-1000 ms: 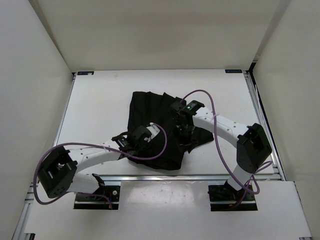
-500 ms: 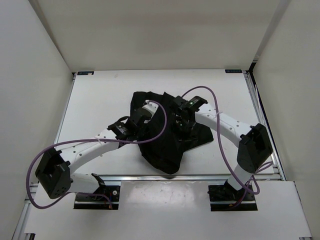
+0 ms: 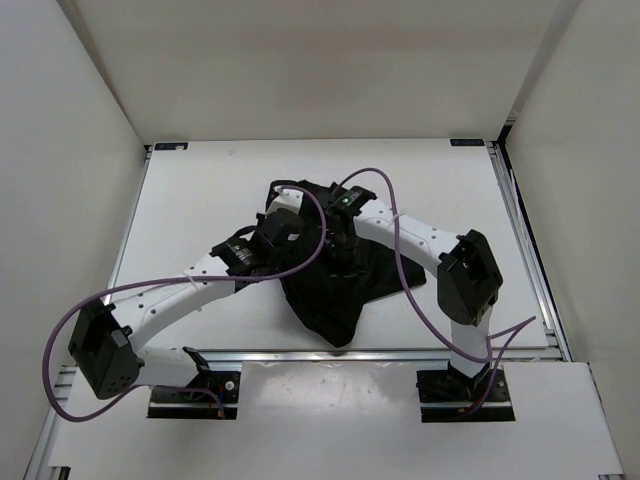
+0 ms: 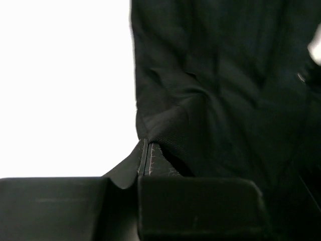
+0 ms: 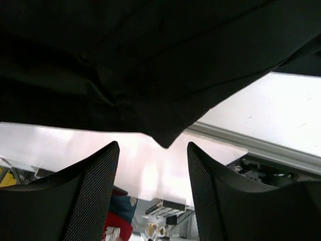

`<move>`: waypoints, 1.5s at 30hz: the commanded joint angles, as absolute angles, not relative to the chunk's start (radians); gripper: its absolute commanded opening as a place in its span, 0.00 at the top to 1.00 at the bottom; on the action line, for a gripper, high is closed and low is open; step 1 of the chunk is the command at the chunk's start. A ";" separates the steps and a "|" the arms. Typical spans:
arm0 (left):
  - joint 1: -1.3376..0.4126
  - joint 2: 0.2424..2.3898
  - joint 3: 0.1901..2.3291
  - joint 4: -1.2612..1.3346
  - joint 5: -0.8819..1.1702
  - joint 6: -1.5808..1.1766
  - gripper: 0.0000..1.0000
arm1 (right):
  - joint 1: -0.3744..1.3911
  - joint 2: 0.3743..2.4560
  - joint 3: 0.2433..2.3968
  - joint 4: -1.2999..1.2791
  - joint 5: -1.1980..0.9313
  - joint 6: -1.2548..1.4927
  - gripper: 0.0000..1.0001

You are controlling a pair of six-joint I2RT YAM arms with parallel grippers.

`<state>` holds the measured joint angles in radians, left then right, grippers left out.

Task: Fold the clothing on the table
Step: Flatten the skirt out

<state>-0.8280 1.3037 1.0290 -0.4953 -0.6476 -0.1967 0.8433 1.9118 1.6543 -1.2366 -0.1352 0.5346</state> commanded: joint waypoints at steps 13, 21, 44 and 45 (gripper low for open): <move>-0.692 1.092 0.855 -0.517 -0.626 -0.354 1.00 | 0.786 1.885 1.515 -1.123 -0.276 0.529 0.39; -0.650 1.022 0.788 -0.454 -0.492 -0.295 1.00 | 0.759 2.081 1.677 -1.051 -0.377 0.522 0.40; -0.719 1.057 0.756 -0.439 -0.428 -0.316 1.00 | 0.834 2.319 1.779 -0.937 -0.400 0.739 0.44; -0.715 1.055 0.755 -0.443 -0.428 -0.313 1.00 | 0.831 2.324 1.776 -0.931 -0.397 0.742 0.45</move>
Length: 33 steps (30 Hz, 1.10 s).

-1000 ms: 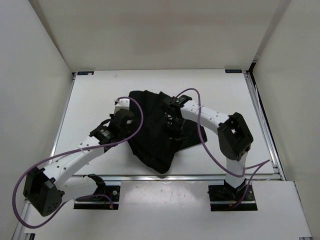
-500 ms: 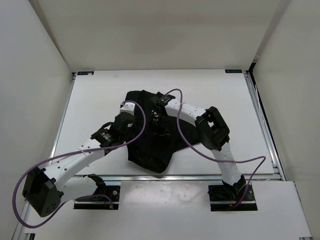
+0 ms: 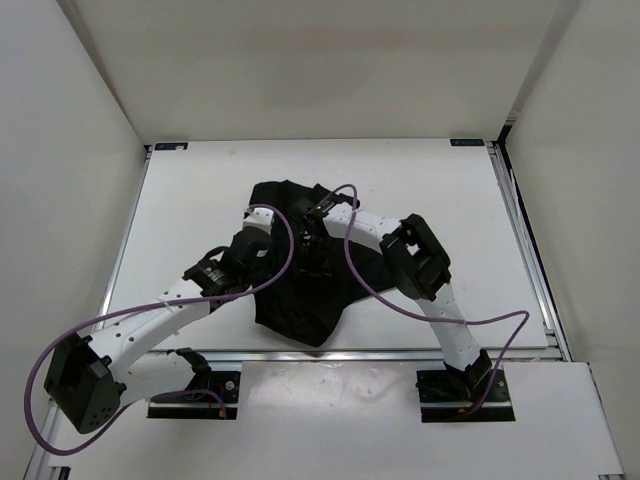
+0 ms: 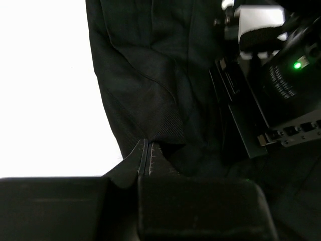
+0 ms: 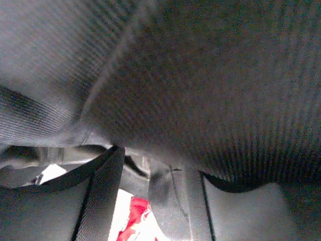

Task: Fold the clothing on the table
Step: Flatten the skirt out

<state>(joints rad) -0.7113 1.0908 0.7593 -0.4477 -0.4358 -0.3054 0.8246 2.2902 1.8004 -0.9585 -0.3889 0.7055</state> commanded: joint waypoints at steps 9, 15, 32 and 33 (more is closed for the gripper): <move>-0.693 1.022 0.729 -0.443 -0.423 -0.319 1.00 | 0.851 2.356 1.920 -1.051 -0.282 0.686 1.00; -0.693 1.012 0.721 -0.422 -0.391 -0.324 1.00 | 0.839 2.228 2.028 -1.143 -0.170 0.647 1.00; -0.735 1.014 0.687 -0.305 -0.086 -0.356 0.09 | 0.605 1.752 1.644 -0.997 -0.153 0.706 0.99; -0.732 1.011 0.681 -0.304 -0.075 -0.359 0.10 | 0.574 1.683 1.603 -0.980 -0.163 0.715 1.00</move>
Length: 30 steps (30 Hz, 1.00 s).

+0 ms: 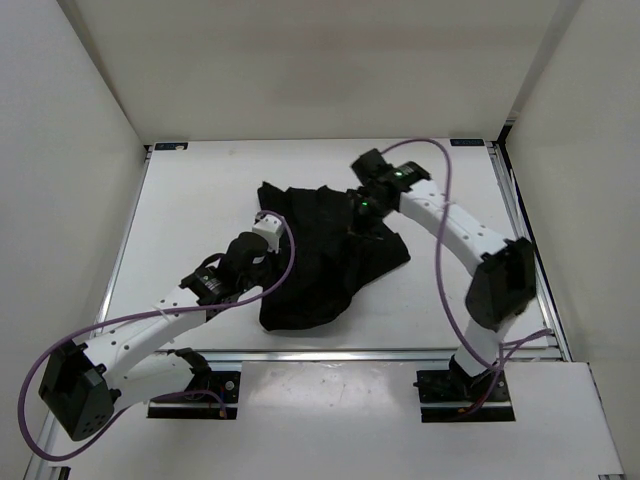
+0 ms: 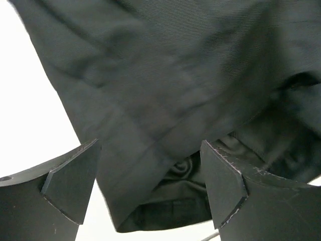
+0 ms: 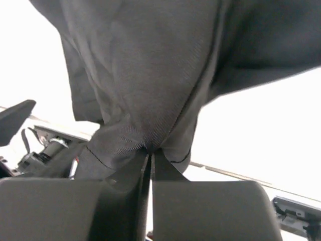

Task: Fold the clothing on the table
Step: Flatten the skirt out

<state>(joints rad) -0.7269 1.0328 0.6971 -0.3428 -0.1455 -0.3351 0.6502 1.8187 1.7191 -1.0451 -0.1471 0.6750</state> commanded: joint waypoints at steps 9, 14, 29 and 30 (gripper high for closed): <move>-0.707 1.012 0.680 -0.345 -0.098 -0.344 0.09 | 0.318 1.294 0.999 -0.911 -0.252 0.764 1.00; -0.730 1.038 0.689 -0.348 -0.104 -0.350 0.10 | 0.365 1.242 1.055 -1.017 -0.137 0.749 0.61; -0.742 1.069 0.693 -0.334 -0.118 -0.351 0.09 | 0.427 1.342 0.974 -1.121 -0.054 0.759 0.47; -0.745 1.069 0.690 -0.336 -0.115 -0.347 0.10 | 0.422 1.345 0.968 -1.127 -0.049 0.768 0.47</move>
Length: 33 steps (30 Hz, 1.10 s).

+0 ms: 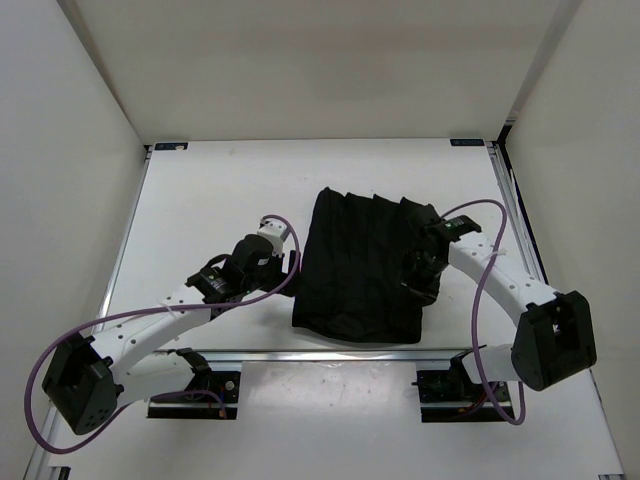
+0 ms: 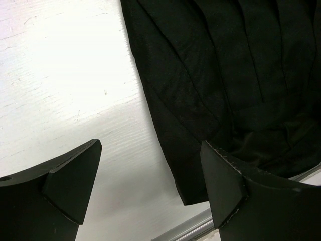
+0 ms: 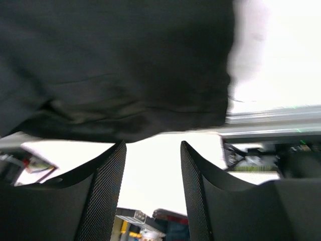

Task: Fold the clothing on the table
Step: Flatten the skirt out

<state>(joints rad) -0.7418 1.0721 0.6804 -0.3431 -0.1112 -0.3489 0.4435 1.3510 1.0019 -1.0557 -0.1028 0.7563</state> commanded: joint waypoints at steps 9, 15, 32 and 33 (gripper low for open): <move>-0.738 1.078 0.680 -0.341 -0.124 -0.348 0.09 | 0.426 1.325 0.804 -1.062 -0.100 0.790 0.47; -0.749 1.088 0.683 -0.350 -0.127 -0.344 0.09 | 0.400 1.325 0.778 -0.976 -0.121 0.801 0.48; -0.736 1.088 0.696 -0.367 -0.146 -0.336 0.10 | 0.376 1.411 0.684 -0.836 -0.080 0.776 0.55; -0.732 1.091 0.689 -0.362 -0.144 -0.334 0.10 | 0.379 1.413 0.683 -0.825 -0.072 0.776 0.56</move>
